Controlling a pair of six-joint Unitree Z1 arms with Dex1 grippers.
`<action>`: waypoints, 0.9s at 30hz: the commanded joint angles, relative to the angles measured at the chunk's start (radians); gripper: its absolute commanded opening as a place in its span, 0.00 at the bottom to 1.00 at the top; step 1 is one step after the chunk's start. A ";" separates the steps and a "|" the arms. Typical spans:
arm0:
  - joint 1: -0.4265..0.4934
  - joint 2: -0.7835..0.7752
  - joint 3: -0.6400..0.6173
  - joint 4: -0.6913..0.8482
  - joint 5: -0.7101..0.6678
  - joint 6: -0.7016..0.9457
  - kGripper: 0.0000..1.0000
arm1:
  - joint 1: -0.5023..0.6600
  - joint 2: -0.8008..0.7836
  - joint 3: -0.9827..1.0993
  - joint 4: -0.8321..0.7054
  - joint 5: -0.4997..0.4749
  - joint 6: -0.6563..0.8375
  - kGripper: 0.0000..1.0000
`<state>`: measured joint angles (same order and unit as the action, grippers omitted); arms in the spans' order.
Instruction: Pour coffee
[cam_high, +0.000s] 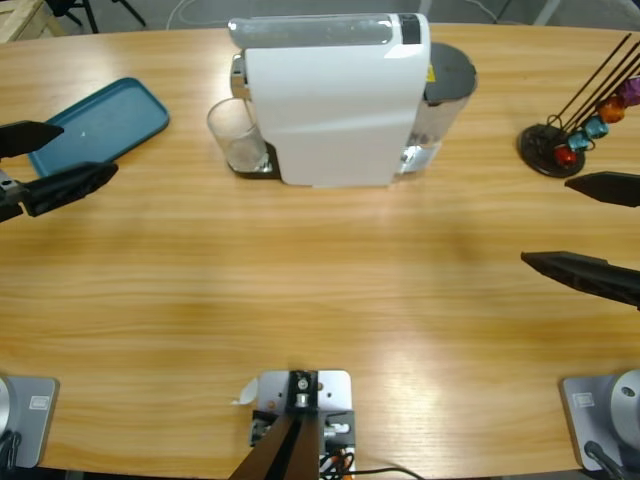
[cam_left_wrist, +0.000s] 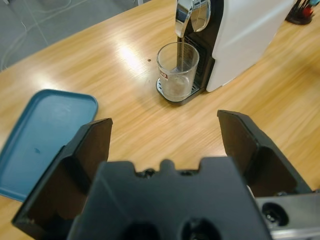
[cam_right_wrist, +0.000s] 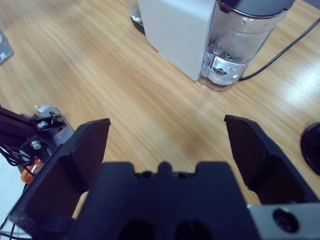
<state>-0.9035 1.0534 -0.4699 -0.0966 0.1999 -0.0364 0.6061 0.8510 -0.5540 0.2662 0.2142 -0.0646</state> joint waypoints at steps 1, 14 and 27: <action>-0.015 0.071 0.020 -0.043 0.048 0.148 0.93 | 0.008 0.005 0.040 -0.008 0.014 0.015 1.00; -0.015 0.074 0.034 -0.043 0.053 0.110 0.95 | 0.008 0.005 0.042 -0.010 0.014 0.020 1.00; -0.015 0.069 0.043 -0.043 0.065 0.112 0.95 | 0.008 0.010 0.046 -0.018 0.013 0.029 1.00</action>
<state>-0.9104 1.0989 -0.4672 -0.1295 0.2606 0.0812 0.6061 0.8510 -0.5501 0.2620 0.2142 -0.0476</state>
